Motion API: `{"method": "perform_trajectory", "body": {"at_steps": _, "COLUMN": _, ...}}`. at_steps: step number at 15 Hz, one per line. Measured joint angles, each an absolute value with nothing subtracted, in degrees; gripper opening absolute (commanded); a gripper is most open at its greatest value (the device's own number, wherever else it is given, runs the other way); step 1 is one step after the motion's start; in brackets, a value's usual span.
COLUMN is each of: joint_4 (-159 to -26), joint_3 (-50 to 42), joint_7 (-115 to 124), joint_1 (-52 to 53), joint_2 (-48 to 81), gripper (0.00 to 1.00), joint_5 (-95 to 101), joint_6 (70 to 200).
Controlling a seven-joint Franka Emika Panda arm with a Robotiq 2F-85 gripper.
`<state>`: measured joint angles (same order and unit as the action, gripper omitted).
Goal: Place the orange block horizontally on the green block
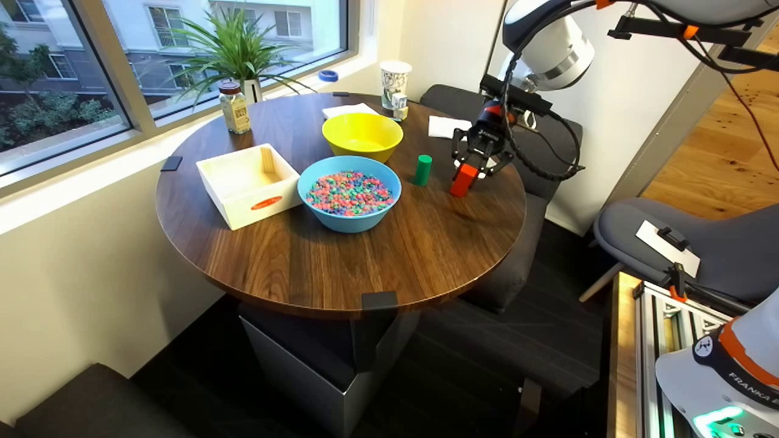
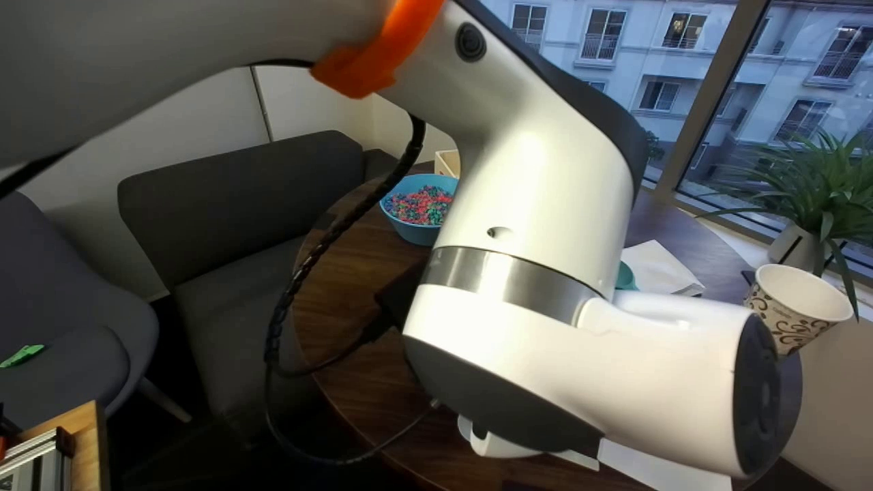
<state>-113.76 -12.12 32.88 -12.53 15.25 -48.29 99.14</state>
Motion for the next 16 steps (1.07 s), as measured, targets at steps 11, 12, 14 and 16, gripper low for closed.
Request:
{"method": "perform_trajectory", "body": {"at_steps": 11, "joint_4": -110.4, "joint_3": -12.0, "joint_7": 37.2, "joint_1": -11.5, "joint_2": 13.4, "gripper": 0.08, "joint_5": -47.6, "joint_6": 95.1}}
{"method": "perform_trajectory", "body": {"at_steps": 12, "joint_4": -109.8, "joint_3": -12.0, "joint_7": 38.4, "joint_1": -11.1, "joint_2": 12.9, "gripper": 0.08, "joint_5": -46.6, "joint_6": 95.1}}
{"method": "perform_trajectory", "body": {"at_steps": 14, "joint_4": -108.7, "joint_3": -11.9, "joint_7": 41.3, "joint_1": -9.8, "joint_2": 11.8, "gripper": 0.08, "joint_5": -43.0, "joint_6": 95.5}}
{"method": "perform_trajectory", "body": {"at_steps": 16, "joint_4": -107.7, "joint_3": -11.3, "joint_7": 44.5, "joint_1": -8.2, "joint_2": 10.8, "gripper": 0.08, "joint_5": -38.0, "joint_6": 97.0}}
